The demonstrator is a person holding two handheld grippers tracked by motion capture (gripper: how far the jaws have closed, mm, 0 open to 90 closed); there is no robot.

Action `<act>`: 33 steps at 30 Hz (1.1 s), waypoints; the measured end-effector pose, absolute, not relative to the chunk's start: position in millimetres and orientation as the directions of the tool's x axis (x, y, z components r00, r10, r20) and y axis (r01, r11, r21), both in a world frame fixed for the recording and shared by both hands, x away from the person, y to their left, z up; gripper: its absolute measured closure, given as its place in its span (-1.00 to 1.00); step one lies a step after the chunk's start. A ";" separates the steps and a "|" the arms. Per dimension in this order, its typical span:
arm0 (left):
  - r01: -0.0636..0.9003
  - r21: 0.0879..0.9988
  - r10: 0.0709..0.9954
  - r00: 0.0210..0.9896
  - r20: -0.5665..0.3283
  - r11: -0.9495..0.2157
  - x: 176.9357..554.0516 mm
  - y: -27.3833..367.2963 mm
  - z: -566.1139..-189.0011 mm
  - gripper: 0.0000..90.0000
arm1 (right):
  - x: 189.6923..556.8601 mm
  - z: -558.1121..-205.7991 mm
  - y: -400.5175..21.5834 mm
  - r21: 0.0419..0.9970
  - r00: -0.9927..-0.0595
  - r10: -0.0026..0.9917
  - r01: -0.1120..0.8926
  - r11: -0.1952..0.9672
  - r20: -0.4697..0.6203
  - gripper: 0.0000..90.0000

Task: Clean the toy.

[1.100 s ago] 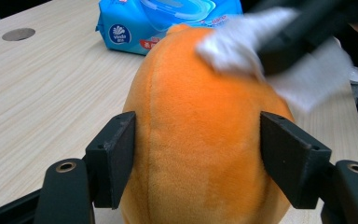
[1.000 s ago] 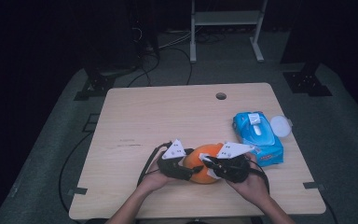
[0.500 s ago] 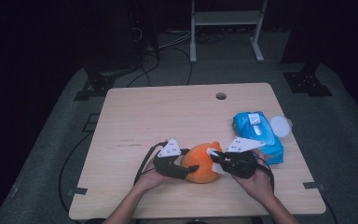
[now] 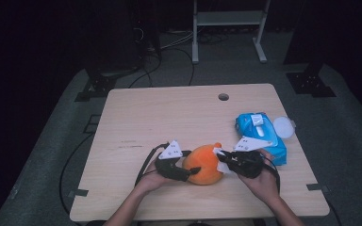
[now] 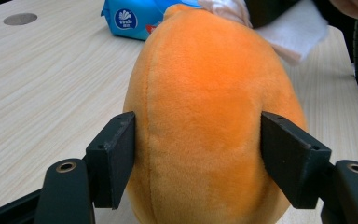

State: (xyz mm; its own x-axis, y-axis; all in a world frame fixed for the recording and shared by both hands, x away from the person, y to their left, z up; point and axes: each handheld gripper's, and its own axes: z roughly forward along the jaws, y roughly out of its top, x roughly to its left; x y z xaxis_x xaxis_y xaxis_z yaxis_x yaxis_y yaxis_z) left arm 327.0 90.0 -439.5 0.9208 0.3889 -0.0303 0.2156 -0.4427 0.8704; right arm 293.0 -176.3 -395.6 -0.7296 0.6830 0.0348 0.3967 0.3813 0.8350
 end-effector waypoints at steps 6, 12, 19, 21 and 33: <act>0.216 0.869 0.381 0.924 -0.034 -0.445 327.7 92.5 -439.9 -0.33 | 285.4 -393.0 -157.5 0.834 -0.773 0.635 0.355 0.422 0.008 0.79; 0.214 0.864 0.371 0.928 -0.034 -0.456 330.4 96.1 -440.6 -0.32 | 297.6 -397.5 -180.5 0.835 -0.730 0.683 0.397 0.382 0.035 0.79; 0.218 0.852 0.357 0.933 -0.039 -0.476 331.0 99.0 -440.5 -0.35 | 296.6 -398.5 -182.0 0.834 -0.723 0.688 0.417 0.361 0.064 0.79; 0.231 0.849 0.338 0.939 -0.066 -0.476 331.4 100.8 -438.7 -0.40 | 293.1 -398.3 -175.2 0.834 -0.740 0.670 0.406 0.373 0.060 0.79; 0.189 0.841 0.303 0.952 -0.032 -0.507 326.8 97.1 -435.1 -0.34 | 283.0 -391.0 -157.1 0.848 -0.791 0.611 0.343 0.404 0.029 0.79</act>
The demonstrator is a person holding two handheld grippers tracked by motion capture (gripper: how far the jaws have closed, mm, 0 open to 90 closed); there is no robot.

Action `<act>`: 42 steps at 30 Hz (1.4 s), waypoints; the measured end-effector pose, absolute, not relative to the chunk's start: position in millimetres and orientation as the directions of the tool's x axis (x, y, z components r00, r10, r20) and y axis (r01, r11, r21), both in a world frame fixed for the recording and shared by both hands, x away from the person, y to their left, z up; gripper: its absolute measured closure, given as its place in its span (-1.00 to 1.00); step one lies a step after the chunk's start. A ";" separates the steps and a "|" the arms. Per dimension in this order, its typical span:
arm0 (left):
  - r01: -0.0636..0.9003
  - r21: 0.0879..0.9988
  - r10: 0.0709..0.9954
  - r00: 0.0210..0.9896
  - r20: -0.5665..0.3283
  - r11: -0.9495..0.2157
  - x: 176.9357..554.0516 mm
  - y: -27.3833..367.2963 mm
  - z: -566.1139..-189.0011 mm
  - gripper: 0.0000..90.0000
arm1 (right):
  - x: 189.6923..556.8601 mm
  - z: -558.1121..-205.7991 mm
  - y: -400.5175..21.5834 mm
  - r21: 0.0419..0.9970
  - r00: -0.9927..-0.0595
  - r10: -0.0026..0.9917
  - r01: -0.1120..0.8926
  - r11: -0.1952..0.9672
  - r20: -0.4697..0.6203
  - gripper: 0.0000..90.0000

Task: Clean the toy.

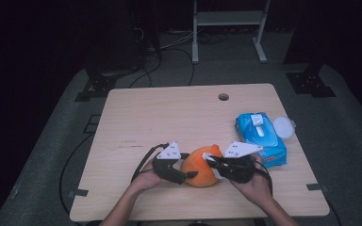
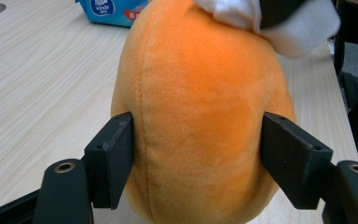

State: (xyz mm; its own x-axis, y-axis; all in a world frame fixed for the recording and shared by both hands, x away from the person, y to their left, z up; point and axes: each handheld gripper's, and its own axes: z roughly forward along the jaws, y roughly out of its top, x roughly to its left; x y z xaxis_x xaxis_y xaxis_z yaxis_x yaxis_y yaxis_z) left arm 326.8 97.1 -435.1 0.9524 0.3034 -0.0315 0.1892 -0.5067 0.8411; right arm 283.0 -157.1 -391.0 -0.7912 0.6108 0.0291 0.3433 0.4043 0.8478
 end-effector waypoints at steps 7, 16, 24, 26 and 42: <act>0.184 0.843 0.303 0.952 -0.026 -0.505 325.2 93.9 -434.0 -0.34 | 299.7 -398.6 -191.8 0.835 -0.718 0.688 0.438 0.333 0.102 0.79; 0.144 0.841 0.266 0.964 0.001 -0.522 316.5 83.2 -427.7 -0.37 | 286.7 -387.0 -169.0 0.849 -0.776 0.627 0.377 0.370 0.071 0.79; 0.255 0.845 0.330 0.939 -0.099 -0.470 328.5 86.2 -428.3 -0.74 | 292.9 -391.7 -185.1 0.840 -0.760 0.644 0.404 0.363 0.087 0.79; 0.296 0.839 0.333 0.931 -0.147 -0.457 331.7 83.8 -431.3 -0.80 | 294.2 -391.5 -186.1 0.838 -0.760 0.643 0.409 0.362 0.093 0.79; 0.143 0.856 0.278 0.961 0.000 -0.496 311.5 72.0 -425.6 -0.29 | 285.3 -382.6 -167.9 0.838 -0.788 0.614 0.369 0.402 0.053 0.79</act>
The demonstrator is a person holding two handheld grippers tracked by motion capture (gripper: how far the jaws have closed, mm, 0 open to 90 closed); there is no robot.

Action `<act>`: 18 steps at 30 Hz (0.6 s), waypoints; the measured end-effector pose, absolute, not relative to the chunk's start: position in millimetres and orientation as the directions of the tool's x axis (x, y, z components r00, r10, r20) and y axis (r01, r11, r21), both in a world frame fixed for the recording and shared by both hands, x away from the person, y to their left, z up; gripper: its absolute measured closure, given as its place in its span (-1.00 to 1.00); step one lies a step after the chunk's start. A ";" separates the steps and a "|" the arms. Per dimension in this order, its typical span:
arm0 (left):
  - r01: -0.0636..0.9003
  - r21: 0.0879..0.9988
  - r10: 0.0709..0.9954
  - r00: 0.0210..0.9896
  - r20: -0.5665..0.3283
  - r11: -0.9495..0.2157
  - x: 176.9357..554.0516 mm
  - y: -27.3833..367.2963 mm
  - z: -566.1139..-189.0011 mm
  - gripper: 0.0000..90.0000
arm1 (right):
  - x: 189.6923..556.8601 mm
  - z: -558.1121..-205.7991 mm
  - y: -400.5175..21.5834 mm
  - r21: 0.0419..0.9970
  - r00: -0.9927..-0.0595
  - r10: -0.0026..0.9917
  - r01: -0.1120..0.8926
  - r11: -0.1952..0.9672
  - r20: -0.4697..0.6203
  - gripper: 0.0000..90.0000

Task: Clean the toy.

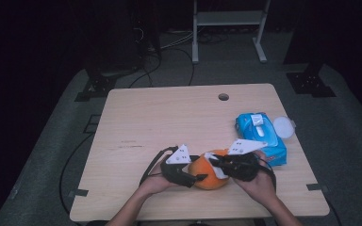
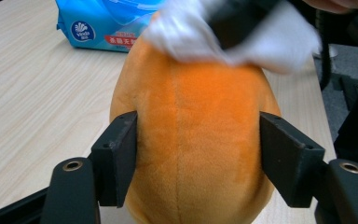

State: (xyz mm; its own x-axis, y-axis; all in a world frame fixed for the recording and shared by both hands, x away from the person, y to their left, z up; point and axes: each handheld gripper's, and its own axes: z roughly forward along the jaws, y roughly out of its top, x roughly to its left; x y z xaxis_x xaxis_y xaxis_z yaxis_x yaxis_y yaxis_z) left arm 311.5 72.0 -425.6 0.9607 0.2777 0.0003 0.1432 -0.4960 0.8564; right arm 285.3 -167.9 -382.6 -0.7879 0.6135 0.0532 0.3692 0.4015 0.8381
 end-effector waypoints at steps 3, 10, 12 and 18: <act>0.187 0.864 0.294 0.955 -0.048 -0.467 316.4 73.8 -426.2 -0.44 | 293.6 -385.0 -186.3 0.834 -0.752 0.654 0.412 0.367 0.084 0.79; 0.258 0.866 0.317 0.940 -0.124 -0.427 321.0 71.5 -430.9 -0.41 | 292.9 -383.4 -184.1 0.832 -0.752 0.655 0.406 0.378 0.070 0.79; 0.197 0.888 0.333 0.941 -0.053 -0.416 315.4 69.3 -423.0 -0.23 | 290.0 -379.5 -181.7 0.841 -0.755 0.652 0.394 0.371 0.066 0.79; 0.000 0.851 0.316 0.929 0.194 -0.525 301.2 59.8 -414.6 -0.16 | 277.2 -372.5 -159.0 0.852 -0.801 0.598 0.335 0.402 0.032 0.79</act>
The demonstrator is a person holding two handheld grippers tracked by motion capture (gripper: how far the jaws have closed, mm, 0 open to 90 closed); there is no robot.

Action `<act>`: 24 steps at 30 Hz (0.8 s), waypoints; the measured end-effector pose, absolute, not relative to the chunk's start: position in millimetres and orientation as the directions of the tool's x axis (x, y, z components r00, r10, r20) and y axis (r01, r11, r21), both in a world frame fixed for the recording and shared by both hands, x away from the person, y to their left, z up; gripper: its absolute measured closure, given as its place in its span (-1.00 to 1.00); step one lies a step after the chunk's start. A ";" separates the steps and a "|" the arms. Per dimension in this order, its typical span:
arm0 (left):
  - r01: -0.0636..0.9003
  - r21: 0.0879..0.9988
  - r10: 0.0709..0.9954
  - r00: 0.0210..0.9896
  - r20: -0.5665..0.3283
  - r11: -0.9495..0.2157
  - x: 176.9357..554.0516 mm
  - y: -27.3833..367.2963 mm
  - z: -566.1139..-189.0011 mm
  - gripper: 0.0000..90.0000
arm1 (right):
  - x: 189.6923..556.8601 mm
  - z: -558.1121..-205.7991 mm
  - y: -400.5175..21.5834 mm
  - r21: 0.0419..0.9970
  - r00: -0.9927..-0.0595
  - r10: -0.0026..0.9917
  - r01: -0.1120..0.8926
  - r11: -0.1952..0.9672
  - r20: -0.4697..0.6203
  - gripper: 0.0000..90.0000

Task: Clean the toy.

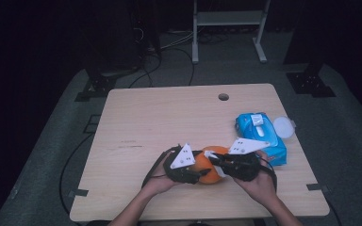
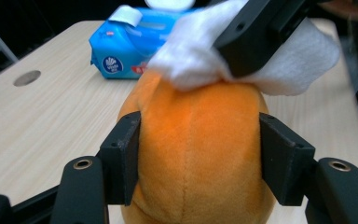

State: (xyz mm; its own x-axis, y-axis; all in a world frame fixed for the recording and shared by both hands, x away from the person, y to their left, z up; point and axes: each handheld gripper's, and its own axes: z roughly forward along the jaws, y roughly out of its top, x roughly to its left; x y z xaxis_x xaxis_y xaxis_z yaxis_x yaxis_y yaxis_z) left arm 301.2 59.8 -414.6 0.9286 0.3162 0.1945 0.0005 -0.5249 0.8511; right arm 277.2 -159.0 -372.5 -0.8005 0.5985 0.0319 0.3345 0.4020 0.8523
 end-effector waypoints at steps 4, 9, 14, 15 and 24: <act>0.011 0.842 0.293 0.940 0.175 -0.539 304.7 68.4 -420.1 -0.21 | 285.3 -380.7 -165.2 0.844 -0.788 0.613 0.362 0.396 0.050 0.79; 0.064 0.846 0.293 0.949 0.112 -0.529 311.2 80.2 -426.2 -0.29 | 299.2 -392.9 -192.2 0.826 -0.730 0.680 0.425 0.369 0.072 0.79; 0.082 0.851 0.290 0.953 0.086 -0.519 312.8 79.1 -428.5 -0.36 | 302.1 -394.8 -197.7 0.820 -0.708 0.695 0.467 0.331 0.122 0.79; 0.081 0.850 0.286 0.955 0.084 -0.520 313.0 78.4 -428.6 -0.38 | 300.2 -393.3 -193.5 0.825 -0.719 0.685 0.454 0.336 0.117 0.79; 0.091 0.846 0.274 0.959 0.067 -0.525 315.3 84.1 -431.1 -0.38 | 306.1 -395.3 -193.7 0.826 -0.713 0.691 0.459 0.328 0.121 0.79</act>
